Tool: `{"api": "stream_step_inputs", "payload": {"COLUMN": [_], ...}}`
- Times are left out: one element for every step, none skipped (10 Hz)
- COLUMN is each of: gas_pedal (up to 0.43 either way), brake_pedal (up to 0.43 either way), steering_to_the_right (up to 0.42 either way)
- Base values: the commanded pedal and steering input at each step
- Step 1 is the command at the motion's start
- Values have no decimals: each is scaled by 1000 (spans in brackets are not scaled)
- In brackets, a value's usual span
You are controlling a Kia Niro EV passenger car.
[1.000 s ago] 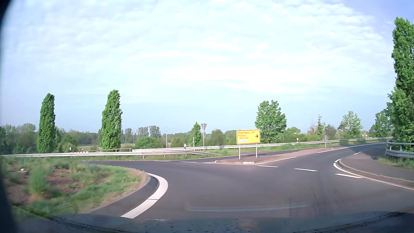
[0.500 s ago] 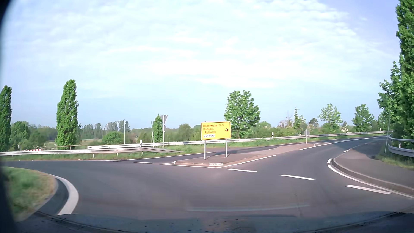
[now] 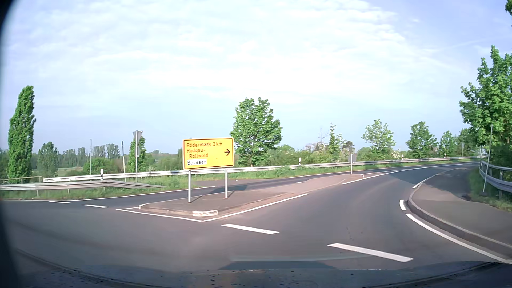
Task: Follow the waypoints while adhering to traffic rules and regulations
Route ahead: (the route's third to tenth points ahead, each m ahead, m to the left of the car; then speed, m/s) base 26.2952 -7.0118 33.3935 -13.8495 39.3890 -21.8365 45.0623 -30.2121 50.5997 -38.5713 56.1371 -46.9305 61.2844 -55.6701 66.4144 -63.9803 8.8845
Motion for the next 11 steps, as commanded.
{"api": "stream_step_inputs", "payload": {"gas_pedal": [189, 189, 189, 189, 189, 189, 189, 220, 220, 220, 268], "brake_pedal": [0, 0, 0, 0, 0, 0, 0, 0, 0, 0, 0], "steering_to_the_right": [143, 145, 148, 149, 149, 148, 145, 140, 137, 134, 130]}}
